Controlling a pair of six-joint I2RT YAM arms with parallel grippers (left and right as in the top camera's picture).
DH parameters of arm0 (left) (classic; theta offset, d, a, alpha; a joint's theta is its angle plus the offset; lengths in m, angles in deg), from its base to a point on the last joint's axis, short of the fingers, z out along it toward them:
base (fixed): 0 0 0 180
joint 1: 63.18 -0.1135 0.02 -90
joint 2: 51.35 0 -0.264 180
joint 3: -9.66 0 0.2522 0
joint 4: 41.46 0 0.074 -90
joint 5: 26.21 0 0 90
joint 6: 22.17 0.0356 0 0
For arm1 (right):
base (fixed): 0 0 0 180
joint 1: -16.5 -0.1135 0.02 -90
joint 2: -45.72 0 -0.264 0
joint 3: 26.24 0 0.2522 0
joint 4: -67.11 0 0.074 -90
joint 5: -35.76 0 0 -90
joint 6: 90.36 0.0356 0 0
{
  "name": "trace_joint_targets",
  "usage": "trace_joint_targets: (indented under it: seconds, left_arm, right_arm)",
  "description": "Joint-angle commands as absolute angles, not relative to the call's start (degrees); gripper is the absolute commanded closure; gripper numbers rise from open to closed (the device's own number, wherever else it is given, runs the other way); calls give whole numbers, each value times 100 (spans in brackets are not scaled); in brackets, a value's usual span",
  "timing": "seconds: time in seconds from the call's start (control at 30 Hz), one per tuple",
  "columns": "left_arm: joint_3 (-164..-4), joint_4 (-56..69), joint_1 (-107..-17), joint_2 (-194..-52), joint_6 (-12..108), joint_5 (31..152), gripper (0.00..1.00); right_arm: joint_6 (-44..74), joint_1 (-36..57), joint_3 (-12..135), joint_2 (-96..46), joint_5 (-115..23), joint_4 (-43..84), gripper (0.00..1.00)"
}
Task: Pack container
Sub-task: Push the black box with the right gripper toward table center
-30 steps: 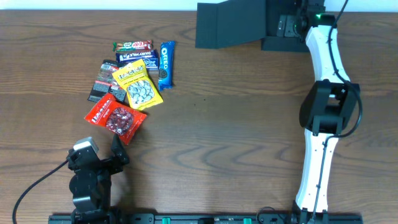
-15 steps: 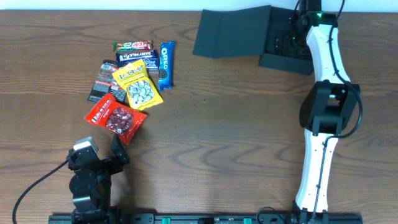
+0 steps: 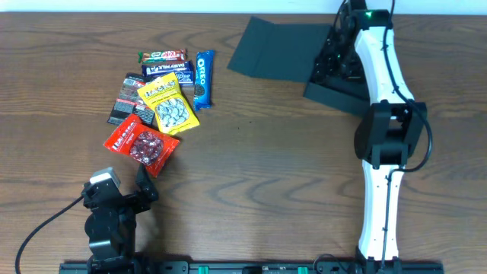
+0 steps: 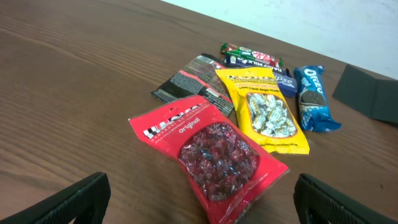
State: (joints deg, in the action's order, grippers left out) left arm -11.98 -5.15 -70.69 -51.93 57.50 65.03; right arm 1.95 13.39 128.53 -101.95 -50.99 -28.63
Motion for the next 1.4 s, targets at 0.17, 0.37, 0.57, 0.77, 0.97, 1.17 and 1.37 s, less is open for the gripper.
trace_joint_targets:
  seconds: [0.17, 0.37, 0.57, 0.77, 0.97, 1.17, 1.37]
  left_arm:
    - [-1085, -478, -7099, -5167, 5750, 6444, 4]
    - [-1085, -478, -7099, -5167, 5750, 6444, 4]
    - [-1085, -478, -7099, -5167, 5750, 6444, 5]
    - [-1085, -478, -7099, -5167, 5750, 6444, 4]
    - [-1085, -478, -7099, -5167, 5750, 6444, 4]
    - [-1085, -478, -7099, -5167, 5750, 6444, 5]
    - [-1085, -478, -7099, -5167, 5750, 6444, 5]
  right_arm:
    - [125, 1131, 12999, -9784, -4935, -2850, 1]
    - [-352, 1127, 13207, -9085, -5525, -2579, 1]
    - [-1969, 1118, 13205, -8545, -4474, -2937, 7]
    - [-2588, 991, 12861, -8517, -4330, -3068, 6]
    - [-2658, 600, 11607, -8517, -5134, -2480, 6]
    - [-2498, 456, 10796, -8517, -5501, -2002, 7]
    - [-2349, 480, 10370, -8521, -5621, -1663, 22]
